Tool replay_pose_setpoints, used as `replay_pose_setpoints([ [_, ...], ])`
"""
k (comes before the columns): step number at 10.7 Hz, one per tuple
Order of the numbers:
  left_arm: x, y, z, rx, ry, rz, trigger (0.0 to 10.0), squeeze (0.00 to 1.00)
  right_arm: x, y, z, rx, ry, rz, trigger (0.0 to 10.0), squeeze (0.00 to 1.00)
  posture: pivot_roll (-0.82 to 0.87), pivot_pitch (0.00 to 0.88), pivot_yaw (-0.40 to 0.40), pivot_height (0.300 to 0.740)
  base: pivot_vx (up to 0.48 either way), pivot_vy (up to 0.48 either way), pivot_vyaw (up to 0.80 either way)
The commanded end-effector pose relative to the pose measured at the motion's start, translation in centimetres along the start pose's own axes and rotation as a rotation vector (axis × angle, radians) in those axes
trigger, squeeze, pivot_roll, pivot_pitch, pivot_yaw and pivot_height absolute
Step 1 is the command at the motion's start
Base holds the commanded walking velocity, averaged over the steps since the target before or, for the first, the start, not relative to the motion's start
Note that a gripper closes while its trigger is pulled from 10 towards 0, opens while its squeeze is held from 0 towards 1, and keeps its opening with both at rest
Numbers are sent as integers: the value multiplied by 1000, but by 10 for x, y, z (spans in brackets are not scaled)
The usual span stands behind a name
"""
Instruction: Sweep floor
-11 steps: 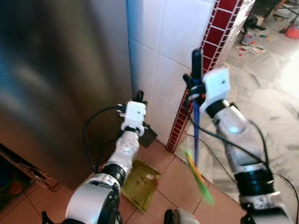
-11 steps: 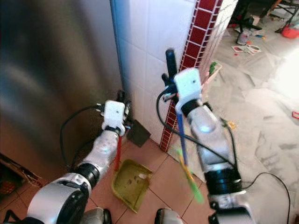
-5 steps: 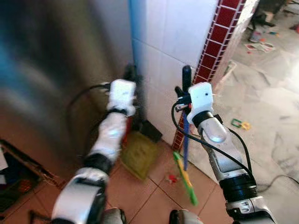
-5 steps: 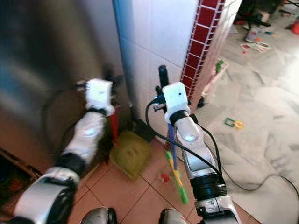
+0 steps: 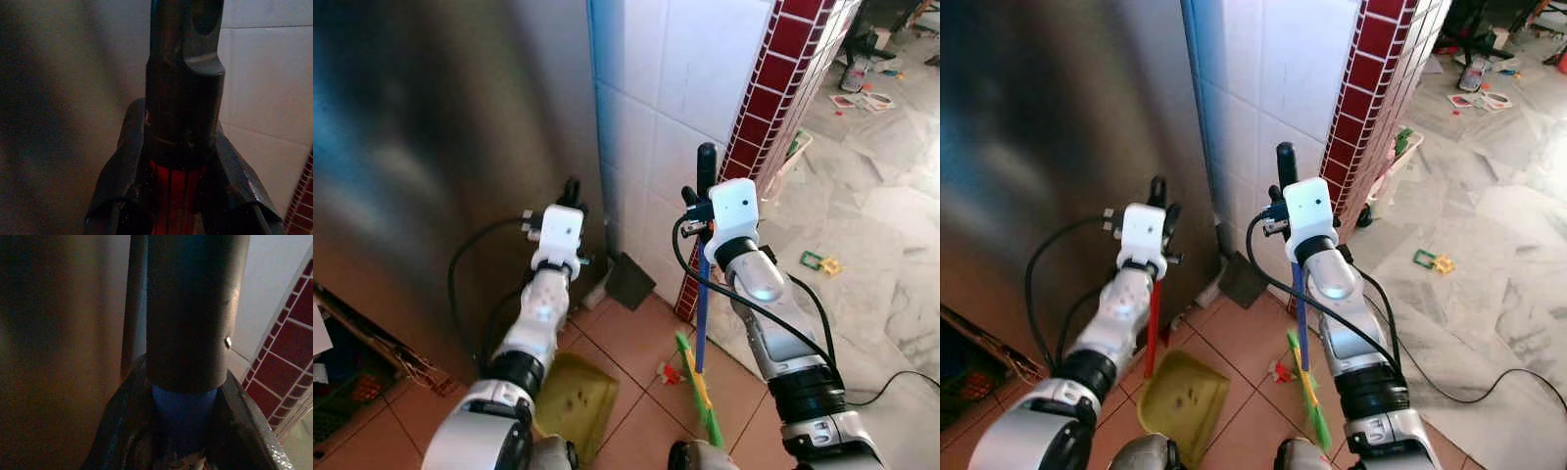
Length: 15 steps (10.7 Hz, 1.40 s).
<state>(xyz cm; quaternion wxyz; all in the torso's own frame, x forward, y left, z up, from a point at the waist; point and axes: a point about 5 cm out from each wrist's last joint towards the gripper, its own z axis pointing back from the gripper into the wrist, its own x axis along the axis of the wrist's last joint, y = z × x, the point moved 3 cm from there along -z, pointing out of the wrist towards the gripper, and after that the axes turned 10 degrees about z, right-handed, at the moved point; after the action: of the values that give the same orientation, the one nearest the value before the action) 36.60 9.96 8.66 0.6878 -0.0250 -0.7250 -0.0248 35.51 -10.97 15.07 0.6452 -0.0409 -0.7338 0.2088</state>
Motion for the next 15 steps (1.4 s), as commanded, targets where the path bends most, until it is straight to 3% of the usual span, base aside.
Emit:
replay_pose_setpoints([
  [1, 10, -3, -1, 10, -68, -8, 10000, 0, 9, -2, -4, -8, -28, 5, 10000, 0, -29, 44, 23, 740, 0, 0, 0],
  [4, 12, -5, 2, 133, -134, -88, 10000, 0, -4, 0, 2, 37, 52, -43, 10000, 0, -87, 42, 16, 740, 0, 0, 0],
  [5, 10, -8, 1, 133, -125, -41, 10000, 0, -10, -1, 5, 49, 86, -102, 10000, 0, -99, 40, 10, 740, 0, 0, 0],
  [6, 8, -12, 1, 125, -116, -44, 10000, 0, -7, -1, 5, 49, 83, -183, 10000, 0, -109, 38, 9, 740, 0, 0, 0],
  [9, 2, -28, 5, 101, -87, -30, 10000, 0, 19, 2, 3, 85, -3, -471, 10000, 0, -126, 31, -3, 740, 0, 0, 0],
  [12, -2, -40, 5, 50, -48, 35, 10000, 0, 50, -8, 0, 78, -113, -570, 10000, 0, -136, 29, -17, 740, 0, 0, 0],
  [13, -3, -40, 4, 53, -42, 42, 10000, 0, 56, -10, 0, 86, -131, -573, 10000, 0, -138, 28, -20, 740, 0, 0, 0],
  [14, -4, -42, 4, 44, -30, 52, 10000, 0, 64, -17, -2, 87, -168, -510, 10000, 0, -140, 26, -22, 740, 0, 0, 0],
  [15, -5, -44, 4, 18, -22, 52, 10000, 0, 74, -24, -2, 74, -226, -378, 10000, 0, -141, 26, -21, 740, 0, 0, 0],
])
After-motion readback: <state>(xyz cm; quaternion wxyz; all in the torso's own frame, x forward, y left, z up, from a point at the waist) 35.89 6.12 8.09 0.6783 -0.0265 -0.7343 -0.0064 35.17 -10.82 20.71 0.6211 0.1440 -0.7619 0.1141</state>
